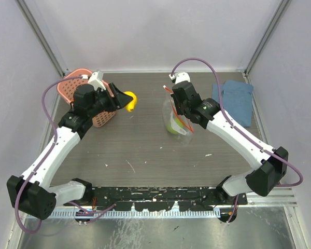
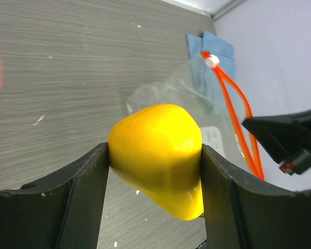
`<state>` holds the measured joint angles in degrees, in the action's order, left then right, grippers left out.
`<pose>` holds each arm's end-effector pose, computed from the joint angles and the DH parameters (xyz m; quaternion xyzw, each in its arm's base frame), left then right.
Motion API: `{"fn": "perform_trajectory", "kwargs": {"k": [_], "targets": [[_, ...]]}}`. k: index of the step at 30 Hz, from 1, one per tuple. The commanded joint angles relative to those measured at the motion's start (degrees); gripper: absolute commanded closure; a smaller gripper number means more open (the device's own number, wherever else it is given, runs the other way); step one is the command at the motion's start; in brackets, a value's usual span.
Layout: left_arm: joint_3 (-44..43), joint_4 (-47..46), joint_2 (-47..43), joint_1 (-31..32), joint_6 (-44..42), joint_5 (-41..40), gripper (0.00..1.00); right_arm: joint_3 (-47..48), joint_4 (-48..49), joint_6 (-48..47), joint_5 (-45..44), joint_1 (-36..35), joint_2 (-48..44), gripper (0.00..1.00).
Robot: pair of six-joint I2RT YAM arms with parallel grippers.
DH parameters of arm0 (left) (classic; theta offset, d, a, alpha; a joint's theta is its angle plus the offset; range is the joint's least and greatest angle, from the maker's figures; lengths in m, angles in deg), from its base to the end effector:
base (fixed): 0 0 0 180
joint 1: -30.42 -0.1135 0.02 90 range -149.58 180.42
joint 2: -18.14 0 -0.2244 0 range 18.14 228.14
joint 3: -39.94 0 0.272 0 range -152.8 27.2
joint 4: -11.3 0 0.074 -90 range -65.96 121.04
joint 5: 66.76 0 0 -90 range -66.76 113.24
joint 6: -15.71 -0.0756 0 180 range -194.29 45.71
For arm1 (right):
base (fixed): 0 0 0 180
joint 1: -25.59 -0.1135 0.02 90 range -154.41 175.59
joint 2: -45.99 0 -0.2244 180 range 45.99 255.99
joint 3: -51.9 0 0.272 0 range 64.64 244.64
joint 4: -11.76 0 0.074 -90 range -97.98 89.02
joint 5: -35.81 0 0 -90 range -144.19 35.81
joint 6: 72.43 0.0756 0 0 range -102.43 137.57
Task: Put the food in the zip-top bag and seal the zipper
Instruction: Place the fake fruit in the zipper food storage bag.
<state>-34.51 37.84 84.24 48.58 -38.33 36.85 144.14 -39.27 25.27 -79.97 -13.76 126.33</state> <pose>0.3159 -0.1223 0.3121 -0.0558 0.8054 -0.3504 0.4749 0.2982 0.2020 0.3011 -0.1479 0.8731 -0.0176 0.4643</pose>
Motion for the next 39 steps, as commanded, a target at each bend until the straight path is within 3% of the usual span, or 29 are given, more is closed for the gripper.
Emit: {"fn": "perform_trajectory", "kwargs": {"k": [1, 18, 27, 39], "targets": [[0.97, -11.07, -1.15, 3.43, 3.13, 1.92, 0.72, 3.64, 1.1, 0.84, -0.46, -0.77, 0.38, 1.0], [1.49, -30.37, 5.14, 12.92, 8.9, 3.92, 0.72, 7.96, -0.57, 1.09, -1.2, -2.78, 0.41, 1.0], [5.3, -42.2, 6.16, 17.48, 10.96, -1.28, 0.72, 8.38, -0.65, 1.65, -1.47, -3.7, 1.04, 1.0], [7.7, -39.53, 9.96, 20.05, 11.59, -4.3, 0.72, 8.74, -0.58, 1.95, -2.38, -3.97, 0.75, 1.0]]}}
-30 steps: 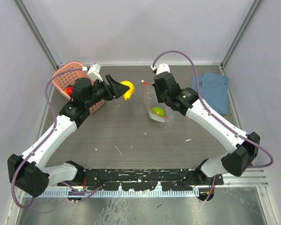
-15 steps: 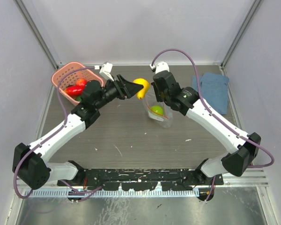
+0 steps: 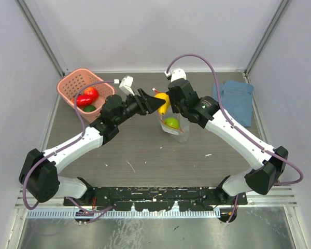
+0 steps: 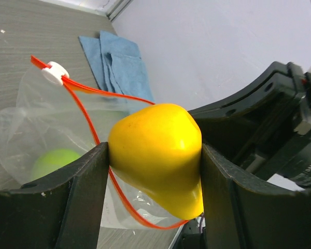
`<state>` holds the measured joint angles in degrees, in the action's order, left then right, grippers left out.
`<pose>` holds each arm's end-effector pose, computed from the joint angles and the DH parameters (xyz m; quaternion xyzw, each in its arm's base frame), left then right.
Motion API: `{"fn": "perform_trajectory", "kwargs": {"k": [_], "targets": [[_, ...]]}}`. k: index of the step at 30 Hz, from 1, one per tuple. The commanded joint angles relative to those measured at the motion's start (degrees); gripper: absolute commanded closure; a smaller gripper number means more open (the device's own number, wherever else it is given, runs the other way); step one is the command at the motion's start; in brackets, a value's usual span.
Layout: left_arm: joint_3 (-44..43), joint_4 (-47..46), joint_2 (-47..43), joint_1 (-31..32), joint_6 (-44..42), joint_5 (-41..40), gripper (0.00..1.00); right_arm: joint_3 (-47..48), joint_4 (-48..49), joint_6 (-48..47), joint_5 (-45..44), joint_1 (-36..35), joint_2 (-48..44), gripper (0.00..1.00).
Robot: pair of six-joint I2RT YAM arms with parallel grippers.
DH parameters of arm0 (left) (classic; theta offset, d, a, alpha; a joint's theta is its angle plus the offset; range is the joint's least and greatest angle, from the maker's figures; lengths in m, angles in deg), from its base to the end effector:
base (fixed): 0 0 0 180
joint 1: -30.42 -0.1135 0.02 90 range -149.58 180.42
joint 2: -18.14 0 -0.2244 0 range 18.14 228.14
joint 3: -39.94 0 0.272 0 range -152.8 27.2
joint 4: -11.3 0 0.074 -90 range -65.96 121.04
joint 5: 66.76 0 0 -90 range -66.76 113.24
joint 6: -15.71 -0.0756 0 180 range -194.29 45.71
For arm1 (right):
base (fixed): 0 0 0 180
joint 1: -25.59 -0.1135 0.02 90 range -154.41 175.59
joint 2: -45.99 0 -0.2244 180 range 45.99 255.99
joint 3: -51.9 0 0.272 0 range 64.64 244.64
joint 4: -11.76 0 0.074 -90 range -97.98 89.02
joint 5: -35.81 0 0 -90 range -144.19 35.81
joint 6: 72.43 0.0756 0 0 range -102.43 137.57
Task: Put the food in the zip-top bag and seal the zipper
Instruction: Place the fake fruit in the zipper food storage bag.
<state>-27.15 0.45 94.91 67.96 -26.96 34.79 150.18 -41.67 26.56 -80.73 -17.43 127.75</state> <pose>0.2959 -0.2465 0.2892 0.0122 0.6999 -0.5315 0.4770 0.2876 0.2222 0.3279 -0.1567 0.8626 0.0062 0.4810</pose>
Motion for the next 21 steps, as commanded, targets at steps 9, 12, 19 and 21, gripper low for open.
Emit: {"fn": "perform_trajectory", "kwargs": {"k": [9, 12, 19, 21], "targets": [[-1.86, 11.65, -0.71, 4.42, -6.82, -8.67, 0.67, 2.53, 2.54, 1.06, -0.57, -0.36, -0.63, 1.0], [-2.78, 14.33, -0.32, 5.55, -9.0, -12.09, 0.65, 2.38, 2.69, 1.21, 0.31, -0.35, -0.59, 1.0], [-7.17, 18.26, 3.05, 8.65, -13.14, -17.23, 0.54, 1.83, 2.72, 1.86, 2.77, -0.38, -0.46, 1.0], [-8.0, 18.76, 4.1, 9.48, -14.2, -19.37, 0.5, 1.55, 2.72, 2.12, 3.31, -0.37, -0.45, 1.0]]}}
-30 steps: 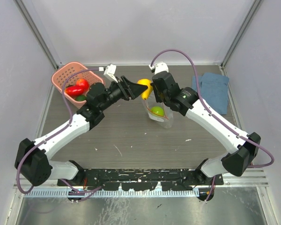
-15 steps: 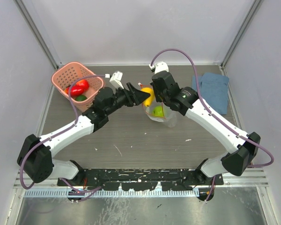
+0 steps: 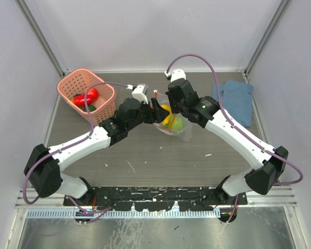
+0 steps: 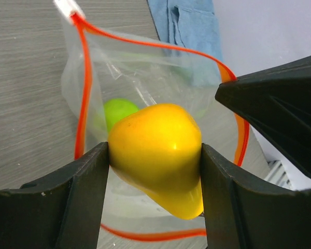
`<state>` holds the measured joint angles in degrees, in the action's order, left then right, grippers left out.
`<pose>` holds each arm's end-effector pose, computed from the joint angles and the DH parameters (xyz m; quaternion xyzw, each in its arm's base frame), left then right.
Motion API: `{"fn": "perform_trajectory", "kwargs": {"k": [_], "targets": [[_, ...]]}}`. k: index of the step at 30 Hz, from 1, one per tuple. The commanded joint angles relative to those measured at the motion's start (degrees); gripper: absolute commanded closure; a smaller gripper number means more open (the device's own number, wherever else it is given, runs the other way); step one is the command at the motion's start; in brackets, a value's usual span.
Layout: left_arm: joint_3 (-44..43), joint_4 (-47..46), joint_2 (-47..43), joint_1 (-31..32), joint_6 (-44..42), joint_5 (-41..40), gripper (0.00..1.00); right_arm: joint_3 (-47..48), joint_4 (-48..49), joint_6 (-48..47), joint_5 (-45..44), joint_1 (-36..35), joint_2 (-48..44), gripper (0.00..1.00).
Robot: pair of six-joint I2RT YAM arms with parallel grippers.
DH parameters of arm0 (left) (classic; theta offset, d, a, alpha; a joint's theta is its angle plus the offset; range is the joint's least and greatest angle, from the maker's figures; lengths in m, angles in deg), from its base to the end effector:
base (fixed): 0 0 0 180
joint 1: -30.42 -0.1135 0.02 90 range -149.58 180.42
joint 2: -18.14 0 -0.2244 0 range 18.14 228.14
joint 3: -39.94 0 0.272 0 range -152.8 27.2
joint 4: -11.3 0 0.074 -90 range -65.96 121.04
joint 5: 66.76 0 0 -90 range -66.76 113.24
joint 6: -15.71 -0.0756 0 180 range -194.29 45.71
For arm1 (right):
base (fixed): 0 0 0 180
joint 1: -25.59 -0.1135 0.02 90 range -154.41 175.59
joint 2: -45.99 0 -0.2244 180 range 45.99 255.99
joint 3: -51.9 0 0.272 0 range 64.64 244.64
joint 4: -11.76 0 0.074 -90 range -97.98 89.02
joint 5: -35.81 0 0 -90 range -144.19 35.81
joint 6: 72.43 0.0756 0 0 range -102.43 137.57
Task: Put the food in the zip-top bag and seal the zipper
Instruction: Place the fake fruit in the zipper food storage bag.
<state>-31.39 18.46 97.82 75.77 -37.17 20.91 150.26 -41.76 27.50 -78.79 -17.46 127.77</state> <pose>0.2784 -0.2774 0.2548 0.0448 0.7947 -0.3867 0.4657 0.2865 0.2246 0.3274 -0.1579 0.8650 0.0241 0.4756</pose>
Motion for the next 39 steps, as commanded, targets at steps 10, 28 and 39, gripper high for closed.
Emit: {"fn": "perform_trajectory", "kwargs": {"k": [10, 28, 39], "targets": [[-5.0, -0.2, 3.61, 4.48, -9.68, -18.14, 0.39, 0.47, 3.15, 1.71, 4.0, -0.48, -0.48, 1.0], [0.4, -24.59, 12.91, 5.07, -13.61, -23.03, 0.31, -1.48, 4.42, 3.14, 9.7, -0.63, -1.37, 1.0], [2.2, -29.36, 15.29, 5.59, -13.33, -25.06, 0.16, -2.9, 4.99, 3.43, 9.02, -0.57, -1.97, 1.0]]}}
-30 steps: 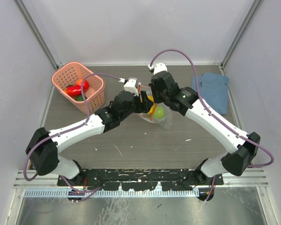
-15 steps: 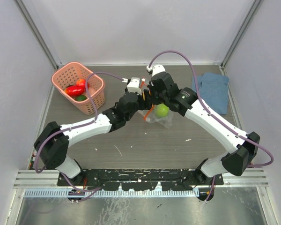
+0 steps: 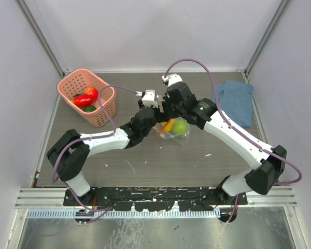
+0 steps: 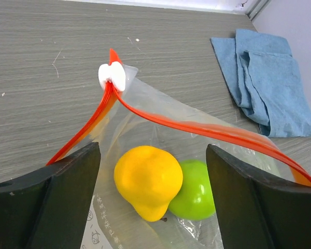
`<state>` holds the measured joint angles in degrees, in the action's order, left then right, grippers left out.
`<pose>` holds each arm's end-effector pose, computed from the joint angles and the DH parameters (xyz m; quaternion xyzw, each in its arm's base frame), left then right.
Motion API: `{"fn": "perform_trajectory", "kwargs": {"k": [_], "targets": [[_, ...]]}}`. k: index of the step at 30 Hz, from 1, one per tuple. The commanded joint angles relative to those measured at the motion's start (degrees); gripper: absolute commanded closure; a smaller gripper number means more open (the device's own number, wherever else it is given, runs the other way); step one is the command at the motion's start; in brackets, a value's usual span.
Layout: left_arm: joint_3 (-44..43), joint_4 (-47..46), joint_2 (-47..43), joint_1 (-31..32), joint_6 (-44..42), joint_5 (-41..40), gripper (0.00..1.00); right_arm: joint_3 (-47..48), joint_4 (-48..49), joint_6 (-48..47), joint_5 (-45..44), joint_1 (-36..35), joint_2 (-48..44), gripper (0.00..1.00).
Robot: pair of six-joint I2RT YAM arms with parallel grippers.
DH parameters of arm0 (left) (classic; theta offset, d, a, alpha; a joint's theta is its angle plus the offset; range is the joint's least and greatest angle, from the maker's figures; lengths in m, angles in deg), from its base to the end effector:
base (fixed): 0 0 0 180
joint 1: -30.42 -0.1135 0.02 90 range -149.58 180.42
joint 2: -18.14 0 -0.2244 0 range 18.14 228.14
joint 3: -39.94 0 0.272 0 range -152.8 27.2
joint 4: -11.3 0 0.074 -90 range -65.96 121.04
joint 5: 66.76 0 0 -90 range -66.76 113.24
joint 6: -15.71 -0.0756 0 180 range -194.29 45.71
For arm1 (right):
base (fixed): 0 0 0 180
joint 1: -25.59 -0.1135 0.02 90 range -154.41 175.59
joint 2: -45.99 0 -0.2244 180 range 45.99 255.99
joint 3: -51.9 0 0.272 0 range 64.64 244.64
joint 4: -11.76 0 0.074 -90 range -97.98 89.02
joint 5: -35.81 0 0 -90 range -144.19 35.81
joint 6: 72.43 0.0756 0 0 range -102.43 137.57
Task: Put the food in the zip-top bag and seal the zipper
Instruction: Place the fake fruit in the zipper food storage bag, then adjust the zipper food storage bag at the center of the board.
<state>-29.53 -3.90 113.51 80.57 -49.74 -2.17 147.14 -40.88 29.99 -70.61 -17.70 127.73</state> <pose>0.2976 -0.3059 0.1917 0.0296 0.7635 -0.2430 0.5976 0.2810 0.2353 0.3066 -0.1788 0.8779 0.0846 0.4360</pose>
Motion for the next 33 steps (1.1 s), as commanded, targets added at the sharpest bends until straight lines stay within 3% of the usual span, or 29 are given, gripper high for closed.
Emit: {"fn": "perform_trajectory", "kwargs": {"k": [1, 9, 24, 33], "targets": [[0.61, -7.17, -0.66, 0.75, -0.72, -2.29, 0.15, 0.2, 4.2, 0.93, 0.83, -0.35, -1.89, 1.0], [2.89, -1.0, -7.67, 0.74, -0.11, -1.08, 0.14, -0.5, 4.47, 0.85, 0.06, -0.39, -1.97, 1.0], [4.42, 28.13, -27.94, 0.75, 4.01, 0.73, 0.13, -0.59, 5.45, 0.67, -1.45, -0.39, -2.24, 1.0], [7.26, 34.42, -28.88, 0.66, 8.67, -0.58, 0.18, -0.75, 5.89, 0.5, -0.95, -0.39, -2.19, 1.0]]}}
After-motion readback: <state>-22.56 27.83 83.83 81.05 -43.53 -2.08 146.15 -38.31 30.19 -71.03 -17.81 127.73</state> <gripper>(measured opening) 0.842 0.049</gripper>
